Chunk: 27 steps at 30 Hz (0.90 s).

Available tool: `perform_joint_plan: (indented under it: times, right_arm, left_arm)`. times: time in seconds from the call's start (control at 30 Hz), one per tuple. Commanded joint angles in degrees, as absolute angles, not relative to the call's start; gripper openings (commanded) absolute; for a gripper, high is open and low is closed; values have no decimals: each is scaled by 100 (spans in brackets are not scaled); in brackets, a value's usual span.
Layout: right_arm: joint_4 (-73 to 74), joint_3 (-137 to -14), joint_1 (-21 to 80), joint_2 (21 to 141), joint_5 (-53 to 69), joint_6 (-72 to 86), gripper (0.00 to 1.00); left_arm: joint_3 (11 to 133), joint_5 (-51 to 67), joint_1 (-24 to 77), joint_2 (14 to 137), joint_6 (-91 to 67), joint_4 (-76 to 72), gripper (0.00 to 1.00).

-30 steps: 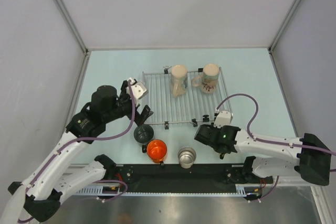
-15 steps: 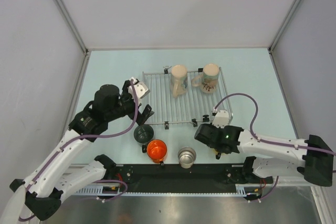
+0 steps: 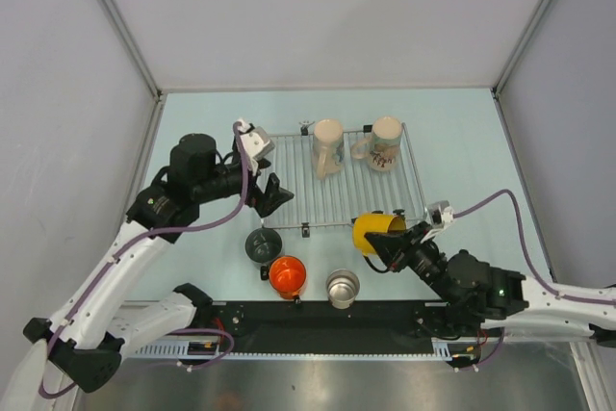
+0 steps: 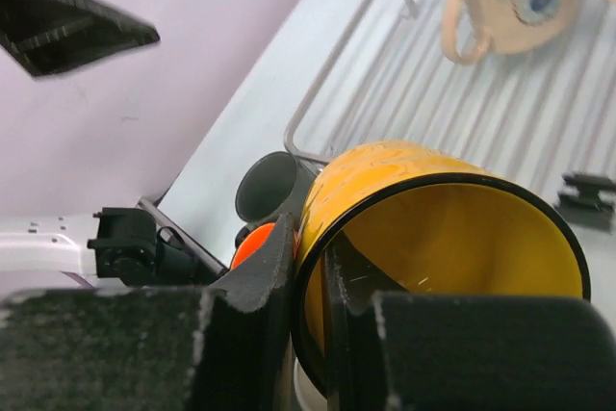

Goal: Load the cups into the dish rack

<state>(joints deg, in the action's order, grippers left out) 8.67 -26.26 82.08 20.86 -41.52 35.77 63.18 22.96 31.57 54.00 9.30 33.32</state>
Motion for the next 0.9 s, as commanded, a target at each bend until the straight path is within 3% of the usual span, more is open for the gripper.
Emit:
perform_joint_plan:
  times: [0.0, 0.27, 0.4, 0.6, 0.67, 0.87]
  right_arm:
    - [-2968, -1934, 8139, 1802, -3737, 1724, 0]
    - [-4516, -2250, 7190, 2496, -1917, 2372, 0]
    - [-5157, -2277, 6681, 2759, -1433, 2829, 0]
    - [-6246, -2276, 6276, 3400, -1099, 3242, 0]
    - [-6555, -2268, 6074, 3759, -967, 3470, 0]
    - [-7829, -2416, 5547, 4727, -660, 4042, 0]
  left_arm:
    - [6662, 3636, 2892, 5695, 352, 2849, 100]
    - [6319, 6403, 2294, 6573, -1062, 1697, 100]
    - [6127, 7065, 2215, 6996, -2046, 758, 100]
    - [5785, 7163, 2355, 6812, -2847, 28, 100]
    - [5547, 7102, 2425, 6550, -3443, -908, 100]
    - [4869, 6346, 2856, 5784, -3806, -1564, 100]
